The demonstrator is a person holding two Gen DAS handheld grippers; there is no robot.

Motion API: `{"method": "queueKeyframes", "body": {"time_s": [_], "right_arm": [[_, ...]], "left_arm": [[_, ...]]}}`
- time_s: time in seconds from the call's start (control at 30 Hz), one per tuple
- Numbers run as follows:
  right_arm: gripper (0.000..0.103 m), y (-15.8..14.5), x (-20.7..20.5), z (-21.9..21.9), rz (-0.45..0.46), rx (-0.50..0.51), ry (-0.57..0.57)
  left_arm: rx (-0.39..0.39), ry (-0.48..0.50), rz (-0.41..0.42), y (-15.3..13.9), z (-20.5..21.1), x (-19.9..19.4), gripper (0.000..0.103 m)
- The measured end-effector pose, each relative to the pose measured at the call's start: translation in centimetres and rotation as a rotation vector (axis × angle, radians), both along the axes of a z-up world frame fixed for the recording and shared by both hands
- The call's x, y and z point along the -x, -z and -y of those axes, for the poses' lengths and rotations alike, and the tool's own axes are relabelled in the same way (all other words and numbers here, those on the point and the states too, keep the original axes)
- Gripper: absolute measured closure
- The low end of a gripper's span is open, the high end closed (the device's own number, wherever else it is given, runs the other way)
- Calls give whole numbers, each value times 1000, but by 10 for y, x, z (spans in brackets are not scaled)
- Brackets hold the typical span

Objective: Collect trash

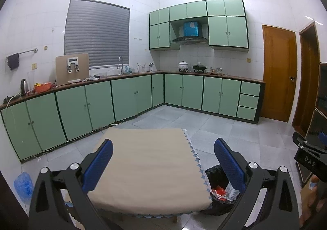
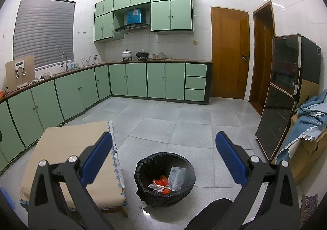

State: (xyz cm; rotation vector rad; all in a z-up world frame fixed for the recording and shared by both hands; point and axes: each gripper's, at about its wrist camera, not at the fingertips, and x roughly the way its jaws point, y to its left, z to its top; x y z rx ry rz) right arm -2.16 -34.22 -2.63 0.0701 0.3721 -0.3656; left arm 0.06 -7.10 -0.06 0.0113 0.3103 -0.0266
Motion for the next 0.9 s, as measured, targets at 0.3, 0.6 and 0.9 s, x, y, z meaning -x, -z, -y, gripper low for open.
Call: {"method": "queueKeyframes", "body": {"time_s": [0.3,0.6,0.9], "right_arm": [[5,0,0,4,6,-18,12],[5,0,0,6,6,-17,15],[5,1,0,7,11,-15,18]], "left_arm": [[5,-14,1,1,-3,-1,6],[6,-14,5,-1,-2,-2,6],[3,-13,6,-2,-2,-4,6]]}}
